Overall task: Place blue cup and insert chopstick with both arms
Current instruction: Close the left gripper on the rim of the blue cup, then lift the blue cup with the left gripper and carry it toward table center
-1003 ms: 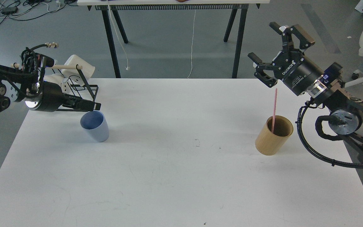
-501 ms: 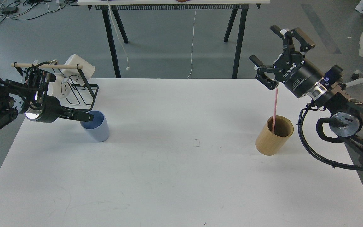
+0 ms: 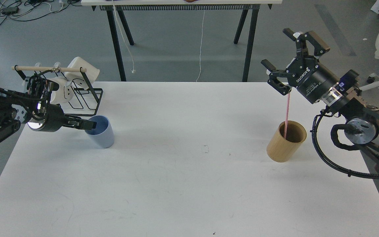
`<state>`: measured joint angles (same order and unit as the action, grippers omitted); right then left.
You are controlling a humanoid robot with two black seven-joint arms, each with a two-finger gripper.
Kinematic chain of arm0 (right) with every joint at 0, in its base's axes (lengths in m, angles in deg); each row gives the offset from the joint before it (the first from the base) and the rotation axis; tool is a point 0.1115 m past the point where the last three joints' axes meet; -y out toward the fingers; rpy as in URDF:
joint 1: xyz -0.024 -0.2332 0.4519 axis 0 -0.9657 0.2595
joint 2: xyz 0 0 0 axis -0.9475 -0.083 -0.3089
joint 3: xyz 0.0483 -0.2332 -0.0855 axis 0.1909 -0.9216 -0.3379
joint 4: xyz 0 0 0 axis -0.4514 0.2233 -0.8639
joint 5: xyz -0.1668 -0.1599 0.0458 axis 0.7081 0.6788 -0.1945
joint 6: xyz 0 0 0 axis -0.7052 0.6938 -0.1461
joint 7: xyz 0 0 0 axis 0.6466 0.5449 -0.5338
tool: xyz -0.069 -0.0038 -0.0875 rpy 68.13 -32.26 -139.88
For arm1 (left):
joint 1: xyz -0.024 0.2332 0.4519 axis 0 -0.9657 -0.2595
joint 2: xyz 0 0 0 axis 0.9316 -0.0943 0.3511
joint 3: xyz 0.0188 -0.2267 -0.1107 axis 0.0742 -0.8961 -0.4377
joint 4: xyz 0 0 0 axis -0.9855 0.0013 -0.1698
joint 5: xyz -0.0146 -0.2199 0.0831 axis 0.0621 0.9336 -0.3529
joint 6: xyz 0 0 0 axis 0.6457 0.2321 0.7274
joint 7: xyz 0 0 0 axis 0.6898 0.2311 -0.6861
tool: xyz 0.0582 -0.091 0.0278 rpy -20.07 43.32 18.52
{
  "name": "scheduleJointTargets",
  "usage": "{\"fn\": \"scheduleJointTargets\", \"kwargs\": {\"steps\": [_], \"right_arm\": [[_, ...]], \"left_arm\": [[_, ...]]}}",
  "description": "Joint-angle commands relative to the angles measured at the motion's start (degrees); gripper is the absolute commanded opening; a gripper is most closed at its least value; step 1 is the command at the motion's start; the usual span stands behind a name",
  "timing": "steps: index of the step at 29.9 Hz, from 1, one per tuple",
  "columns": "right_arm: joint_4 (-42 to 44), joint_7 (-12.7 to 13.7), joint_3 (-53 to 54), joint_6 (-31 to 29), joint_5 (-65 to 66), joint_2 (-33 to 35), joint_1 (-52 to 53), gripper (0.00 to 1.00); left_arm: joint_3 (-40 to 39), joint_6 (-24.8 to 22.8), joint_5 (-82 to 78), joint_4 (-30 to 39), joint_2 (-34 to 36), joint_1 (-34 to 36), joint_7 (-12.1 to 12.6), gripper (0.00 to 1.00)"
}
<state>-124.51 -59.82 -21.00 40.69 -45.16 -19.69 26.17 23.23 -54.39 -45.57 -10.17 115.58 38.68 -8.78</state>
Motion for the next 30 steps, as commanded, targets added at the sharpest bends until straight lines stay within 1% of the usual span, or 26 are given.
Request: {"fn": "scheduleJointTargets", "kwargs": {"steps": [1, 4, 6, 8, 9, 12, 14, 20, 25, 28, 30], "right_arm": [[0.05, 0.0, -0.01, 0.0, -0.01, -0.09, 0.0, 0.97], [0.05, 0.0, -0.01, 0.0, -0.01, 0.0, 0.0, 0.97], [0.05, 0.0, -0.01, 0.0, -0.01, 0.17, 0.0, 0.97], [0.05, 0.0, -0.01, 0.0, -0.01, 0.52, -0.09, 0.97], [0.05, 0.0, -0.01, 0.0, -0.01, 0.52, -0.09, 0.97], [0.05, 0.0, -0.01, 0.0, -0.01, 0.52, -0.09, 0.97], [0.05, 0.0, -0.01, 0.0, -0.01, 0.52, -0.09, 0.97], [0.05, 0.0, -0.01, 0.0, -0.01, 0.52, -0.09, 0.97], [0.05, 0.0, -0.01, 0.0, -0.01, 0.52, -0.09, 0.97], [0.05, 0.0, 0.26, 0.0, -0.01, 0.61, 0.0, 0.97], [0.22, 0.0, 0.61, 0.0, -0.01, 1.22, 0.09, 0.97]], "left_arm": [[-0.14, 0.52, 0.1, -0.09, 0.0, -0.41, -0.01, 0.58], [-0.14, 2.36, 0.01, -0.09, 0.0, -0.41, -0.01, 0.38], [-0.14, 3.42, 0.1, -0.09, -0.09, -0.5, -0.01, 0.37], [-0.14, 3.16, 0.1, -0.09, -0.35, -0.41, -0.01, 0.36], [-0.14, 3.16, 0.01, -0.09, -0.44, -0.41, -0.01, 0.33], [-0.14, 3.51, -0.08, -0.01, -0.35, -0.5, -0.01, 0.15], [-0.05, 3.51, 0.01, 0.0, -0.35, -0.5, -0.01, 0.08], [-0.32, 3.6, 0.18, 0.43, -0.09, -1.12, -0.01, 0.0], [-1.63, 4.03, 0.71, 1.83, 0.7, -1.03, -0.01, 0.0], [-6.1, 4.3, 0.8, 7.0, 1.75, -1.03, -0.01, 0.0], [-9.79, 3.6, 0.97, 12.62, 5.26, -0.59, -0.01, 0.0]]}}
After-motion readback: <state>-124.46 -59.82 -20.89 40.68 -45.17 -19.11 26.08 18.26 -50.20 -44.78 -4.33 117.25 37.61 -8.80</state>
